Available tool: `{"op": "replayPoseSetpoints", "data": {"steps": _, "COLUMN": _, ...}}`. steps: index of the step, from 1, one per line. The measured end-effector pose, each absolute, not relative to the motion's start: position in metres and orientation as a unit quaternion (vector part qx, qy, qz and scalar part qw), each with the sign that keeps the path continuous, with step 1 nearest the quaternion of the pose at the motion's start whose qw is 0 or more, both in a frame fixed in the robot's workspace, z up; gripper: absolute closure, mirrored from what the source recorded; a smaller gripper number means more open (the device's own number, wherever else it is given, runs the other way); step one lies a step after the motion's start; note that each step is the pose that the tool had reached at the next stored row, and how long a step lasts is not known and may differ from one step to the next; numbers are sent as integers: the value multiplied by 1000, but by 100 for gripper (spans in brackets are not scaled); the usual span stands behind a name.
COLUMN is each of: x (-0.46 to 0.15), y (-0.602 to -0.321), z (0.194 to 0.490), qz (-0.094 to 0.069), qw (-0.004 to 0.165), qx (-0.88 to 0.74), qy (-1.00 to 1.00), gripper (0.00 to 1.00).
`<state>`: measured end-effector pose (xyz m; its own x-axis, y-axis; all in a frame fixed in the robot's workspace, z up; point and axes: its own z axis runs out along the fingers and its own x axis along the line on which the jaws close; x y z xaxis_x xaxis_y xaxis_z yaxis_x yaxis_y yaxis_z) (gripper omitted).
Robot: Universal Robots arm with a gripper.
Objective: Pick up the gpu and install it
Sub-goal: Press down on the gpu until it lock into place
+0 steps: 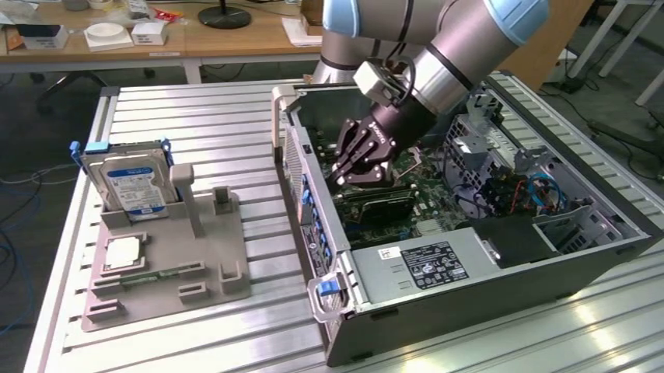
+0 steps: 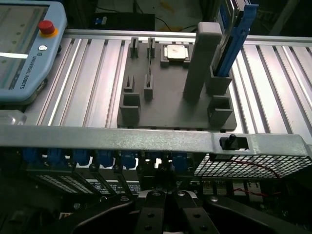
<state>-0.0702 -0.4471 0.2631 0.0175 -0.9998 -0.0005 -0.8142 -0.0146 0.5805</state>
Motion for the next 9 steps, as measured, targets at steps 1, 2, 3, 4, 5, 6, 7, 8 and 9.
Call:
{"op": "replayPoseSetpoints", "data": {"steps": 1, "x": -70, "y": -447, "z": 262, "qz": -214, "qw": 218, "qx": 679, "qy": -667, "gripper": 90}}
{"op": "replayPoseSetpoints", "data": {"steps": 2, "x": -70, "y": -447, "z": 261, "qz": -215, "qw": 219, "qx": 679, "qy": -667, "gripper": 90}}
{"op": "replayPoseSetpoints", "data": {"steps": 3, "x": -70, "y": -447, "z": 259, "qz": -215, "qw": 219, "qx": 679, "qy": -667, "gripper": 90}}
{"op": "replayPoseSetpoints", "data": {"steps": 4, "x": -70, "y": -447, "z": 257, "qz": -216, "qw": 218, "qx": 679, "qy": -667, "gripper": 90}}
{"op": "replayPoseSetpoints", "data": {"steps": 5, "x": -70, "y": -447, "z": 254, "qz": -217, "qw": 217, "qx": 680, "qy": -666, "gripper": 90}}
{"op": "replayPoseSetpoints", "data": {"steps": 6, "x": -70, "y": -447, "z": 253, "qz": -217, "qw": 218, "qx": 679, "qy": -666, "gripper": 90}}
{"op": "replayPoseSetpoints", "data": {"steps": 7, "x": -69, "y": -447, "z": 254, "qz": -217, "qw": 219, "qx": 679, "qy": -666, "gripper": 90}}
{"op": "replayPoseSetpoints", "data": {"steps": 8, "x": -68, "y": -447, "z": 254, "qz": -217, "qw": 220, "qx": 679, "qy": -666, "gripper": 90}}
{"op": "replayPoseSetpoints", "data": {"steps": 9, "x": -68, "y": -447, "z": 254, "qz": -218, "qw": 221, "qx": 678, "qy": -666, "gripper": 90}}
